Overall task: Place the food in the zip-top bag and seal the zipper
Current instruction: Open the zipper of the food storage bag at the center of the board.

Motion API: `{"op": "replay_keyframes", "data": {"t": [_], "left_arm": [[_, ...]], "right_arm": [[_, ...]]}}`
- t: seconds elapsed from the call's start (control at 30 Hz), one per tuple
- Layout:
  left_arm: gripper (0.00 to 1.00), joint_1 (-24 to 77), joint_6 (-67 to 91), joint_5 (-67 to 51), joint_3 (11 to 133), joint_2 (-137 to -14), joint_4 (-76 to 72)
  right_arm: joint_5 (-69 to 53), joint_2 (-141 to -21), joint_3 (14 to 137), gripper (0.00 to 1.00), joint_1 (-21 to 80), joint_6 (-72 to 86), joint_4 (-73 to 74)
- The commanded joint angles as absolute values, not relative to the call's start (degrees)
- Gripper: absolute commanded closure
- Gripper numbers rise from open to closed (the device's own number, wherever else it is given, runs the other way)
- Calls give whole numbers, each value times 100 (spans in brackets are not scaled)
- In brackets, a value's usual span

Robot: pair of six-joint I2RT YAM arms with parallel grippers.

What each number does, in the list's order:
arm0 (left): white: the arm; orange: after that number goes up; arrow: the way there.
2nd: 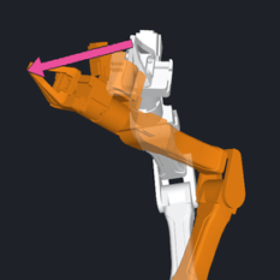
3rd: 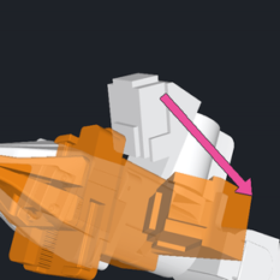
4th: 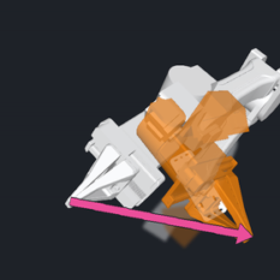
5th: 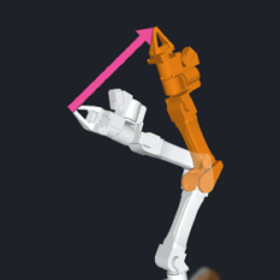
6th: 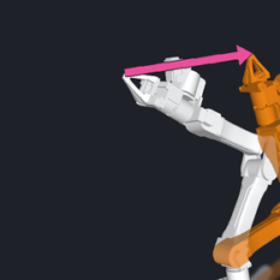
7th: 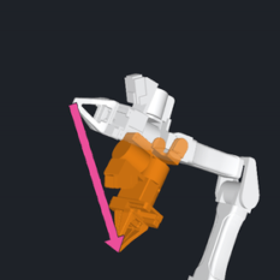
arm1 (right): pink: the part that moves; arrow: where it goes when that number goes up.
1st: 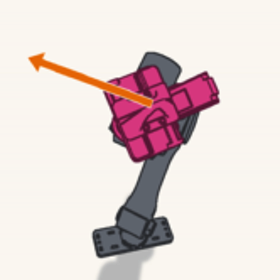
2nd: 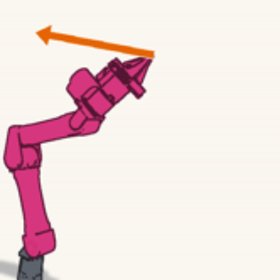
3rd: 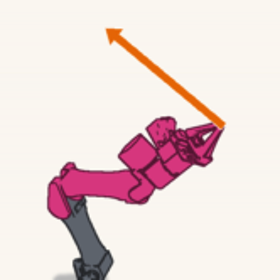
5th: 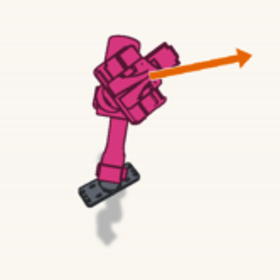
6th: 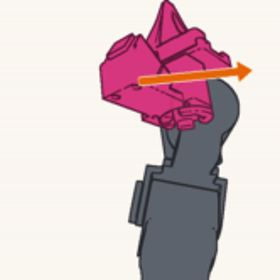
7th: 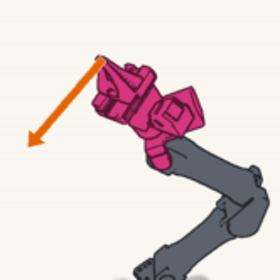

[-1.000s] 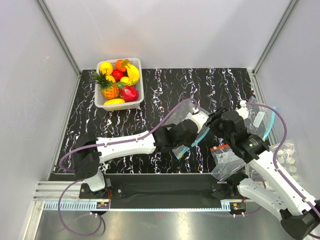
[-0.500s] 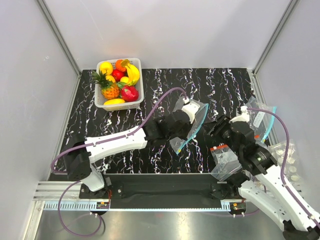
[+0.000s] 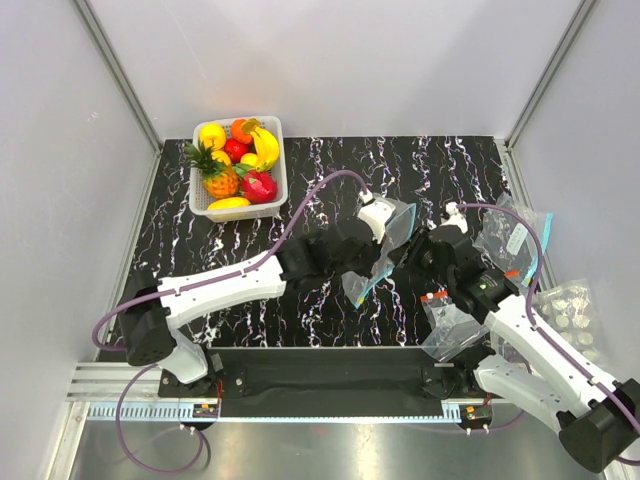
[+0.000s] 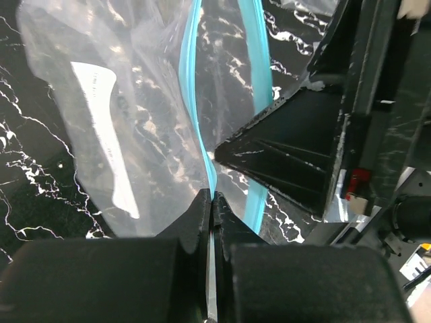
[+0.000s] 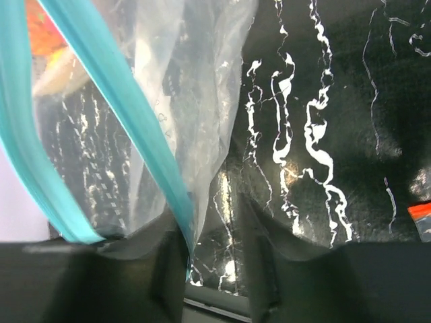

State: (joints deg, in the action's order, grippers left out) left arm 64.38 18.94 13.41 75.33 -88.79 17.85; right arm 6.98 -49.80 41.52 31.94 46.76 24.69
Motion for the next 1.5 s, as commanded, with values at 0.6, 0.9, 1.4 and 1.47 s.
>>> {"op": "replay_keyframes", "data": {"t": [0.6, 0.9, 1.4, 1.47], "left_arm": [[100, 5275, 2873, -261, 7385, -8517, 1215], [100, 5018, 2848, -448, 6777, -8868, 871], [35, 5018, 2505, -114, 6424, -8877, 448], [35, 5019, 2505, -123, 6512, -8982, 466]], "right_arm": [[2690, -6143, 7601, 100, 3234, 3305, 6071], [2355, -7636, 7612, 100, 3375, 3015, 6092], [2101, -8244, 7857, 100, 3753, 2865, 5274], [2057, -8235, 7875, 100, 3762, 2891, 5238]]}}
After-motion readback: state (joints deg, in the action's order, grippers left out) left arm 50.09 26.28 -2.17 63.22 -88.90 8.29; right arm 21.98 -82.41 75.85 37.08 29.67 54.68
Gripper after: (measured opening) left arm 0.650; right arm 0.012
